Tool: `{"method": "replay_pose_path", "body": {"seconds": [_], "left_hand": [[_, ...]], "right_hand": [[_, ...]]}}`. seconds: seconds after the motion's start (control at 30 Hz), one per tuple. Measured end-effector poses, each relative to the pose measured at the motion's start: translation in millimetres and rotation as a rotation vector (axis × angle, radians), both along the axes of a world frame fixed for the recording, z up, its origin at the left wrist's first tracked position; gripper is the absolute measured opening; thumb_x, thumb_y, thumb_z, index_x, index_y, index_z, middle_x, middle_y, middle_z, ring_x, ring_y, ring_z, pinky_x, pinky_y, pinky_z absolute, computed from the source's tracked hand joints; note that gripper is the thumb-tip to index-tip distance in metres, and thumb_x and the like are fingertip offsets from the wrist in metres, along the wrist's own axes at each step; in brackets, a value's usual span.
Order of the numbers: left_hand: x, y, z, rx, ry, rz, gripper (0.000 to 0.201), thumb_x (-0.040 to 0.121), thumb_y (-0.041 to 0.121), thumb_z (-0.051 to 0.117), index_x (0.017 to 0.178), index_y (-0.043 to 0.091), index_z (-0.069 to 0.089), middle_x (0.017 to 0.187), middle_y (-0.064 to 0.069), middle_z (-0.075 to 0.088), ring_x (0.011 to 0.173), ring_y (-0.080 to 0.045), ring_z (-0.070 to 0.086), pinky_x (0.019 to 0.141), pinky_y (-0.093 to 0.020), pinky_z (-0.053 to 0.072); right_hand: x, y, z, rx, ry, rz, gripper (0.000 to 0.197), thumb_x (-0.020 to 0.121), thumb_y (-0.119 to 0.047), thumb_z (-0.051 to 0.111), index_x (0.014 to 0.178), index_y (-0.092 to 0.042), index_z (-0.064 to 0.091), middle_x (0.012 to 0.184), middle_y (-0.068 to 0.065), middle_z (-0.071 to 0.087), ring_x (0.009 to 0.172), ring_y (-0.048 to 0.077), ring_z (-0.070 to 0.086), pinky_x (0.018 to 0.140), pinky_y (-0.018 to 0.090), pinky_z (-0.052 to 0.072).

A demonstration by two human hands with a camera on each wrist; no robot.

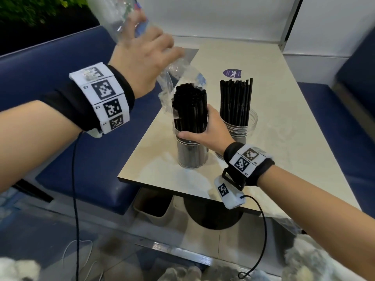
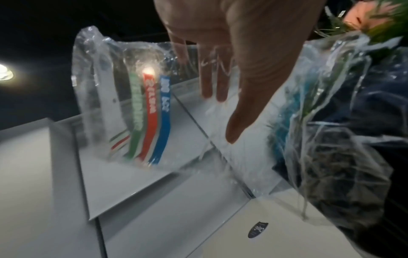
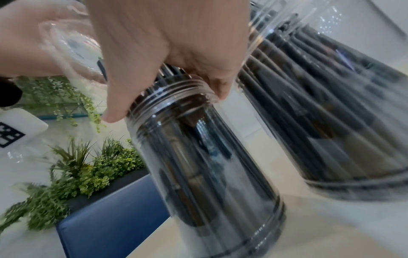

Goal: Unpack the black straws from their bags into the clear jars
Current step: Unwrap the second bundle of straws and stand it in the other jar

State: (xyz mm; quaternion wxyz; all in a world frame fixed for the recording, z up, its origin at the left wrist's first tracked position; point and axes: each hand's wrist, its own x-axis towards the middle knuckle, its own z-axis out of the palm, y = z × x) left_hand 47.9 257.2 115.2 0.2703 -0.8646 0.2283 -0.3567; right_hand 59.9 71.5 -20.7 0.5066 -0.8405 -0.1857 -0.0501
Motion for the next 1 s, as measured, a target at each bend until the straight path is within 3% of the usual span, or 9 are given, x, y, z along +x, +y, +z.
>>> {"method": "replay_pose_path", "body": {"seconds": [0.1, 0.3, 0.43, 0.53, 0.6, 0.7, 0.8, 0.9, 1.0], "left_hand": [[-14.3, 4.8, 3.8, -0.196, 0.106, 0.158, 0.035, 0.084, 0.009, 0.060, 0.117, 0.013, 0.053, 0.109, -0.017, 0.064, 0.101, -0.037, 0.057, 0.105, -0.052, 0.025], [-55.7, 28.9, 19.9, -0.576, 0.374, 0.454, 0.051, 0.070, 0.038, 0.074, 0.116, 0.022, 0.057, 0.102, -0.015, 0.067, 0.099, -0.037, 0.060, 0.090, -0.046, 0.046], [-90.1, 39.6, 33.6, -0.877, 0.667, 0.394, 0.049, 0.052, 0.051, 0.082, 0.092, 0.029, 0.065, 0.062, 0.003, 0.070, 0.077, -0.019, 0.065, 0.083, -0.038, 0.051], [-102.6, 40.2, 33.7, -1.062, 0.799, 0.240, 0.048, 0.043, 0.057, 0.081, 0.083, 0.034, 0.066, 0.069, 0.011, 0.073, 0.075, -0.018, 0.070, 0.086, -0.038, 0.052], [-105.4, 31.4, 27.1, -1.169, 0.883, 0.124, 0.052, 0.045, 0.060, 0.082, 0.086, 0.032, 0.069, 0.069, 0.005, 0.074, 0.068, -0.015, 0.068, 0.076, -0.028, 0.053], [-98.6, 3.3, 8.8, -1.363, 1.032, -0.073, 0.043, 0.056, 0.049, 0.082, 0.087, 0.020, 0.071, 0.074, -0.006, 0.074, 0.073, -0.018, 0.066, 0.073, -0.026, 0.054], [-87.1, -38.0, -8.1, -1.549, 1.179, -0.183, 0.027, 0.066, 0.033, 0.076, 0.087, 0.020, 0.065, 0.069, -0.001, 0.071, 0.067, -0.018, 0.065, 0.071, -0.030, 0.056], [-79.1, -74.3, -29.2, -1.698, 1.249, -0.226, 0.058, 0.056, 0.045, 0.080, 0.103, 0.024, 0.054, 0.080, 0.003, 0.070, 0.075, -0.019, 0.069, 0.070, -0.035, 0.059], [-84.4, -111.6, -64.3, -1.490, 1.198, -0.158, 0.104, 0.048, 0.055, 0.083, 0.133, 0.041, 0.026, 0.112, 0.007, 0.065, 0.100, -0.014, 0.066, 0.089, -0.035, 0.052]], "right_hand": [[-0.5, 2.0, -2.5, -0.130, -0.065, -0.049, 0.086, 0.054, -0.058, 0.077, 0.119, -0.012, 0.044, 0.117, 0.005, 0.054, 0.111, 0.020, 0.052, 0.094, 0.041, 0.049], [-8.2, -4.6, 8.0, -0.228, -0.060, -0.053, 0.083, 0.061, -0.052, 0.077, 0.118, -0.004, 0.041, 0.118, 0.013, 0.049, 0.113, 0.026, 0.044, 0.097, 0.038, 0.042], [-15.3, -16.0, 21.0, -0.301, -0.034, -0.034, 0.096, 0.061, -0.046, 0.080, 0.130, -0.002, 0.031, 0.133, 0.016, 0.039, 0.126, 0.027, 0.035, 0.101, 0.028, 0.031], [-32.6, -29.0, 35.5, -0.212, -0.061, 0.015, 0.114, 0.059, -0.049, 0.079, 0.143, -0.006, 0.016, 0.145, 0.011, 0.029, 0.136, 0.022, 0.028, 0.112, 0.029, 0.025], [-48.7, -38.2, 48.1, -0.075, -0.059, 0.114, 0.116, 0.054, -0.056, 0.075, 0.144, -0.011, 0.018, 0.141, 0.003, 0.033, 0.134, 0.016, 0.032, 0.113, 0.028, 0.029], [-69.3, -50.3, 62.9, 0.141, 0.084, 0.315, 0.093, 0.053, -0.055, 0.077, 0.131, -0.022, 0.036, 0.124, -0.003, 0.051, 0.113, 0.006, 0.054, 0.099, 0.016, 0.043], [-76.5, -64.2, 66.0, 0.297, 0.119, 0.284, 0.033, 0.073, -0.016, 0.074, 0.100, -0.016, 0.055, 0.087, 0.000, 0.063, 0.072, 0.005, 0.063, 0.069, 0.014, 0.052], [-73.4, -92.8, 64.9, 0.399, 0.087, 0.077, 0.016, 0.081, -0.001, 0.065, 0.077, -0.014, 0.056, 0.061, -0.008, 0.063, 0.050, 0.002, 0.056, 0.047, 0.014, 0.046], [-66.6, -137.6, 65.9, 0.488, 0.100, -0.106, 0.015, 0.085, 0.000, 0.059, 0.076, -0.012, 0.054, 0.052, -0.006, 0.063, 0.037, 0.007, 0.052, 0.035, 0.018, 0.044]]}}
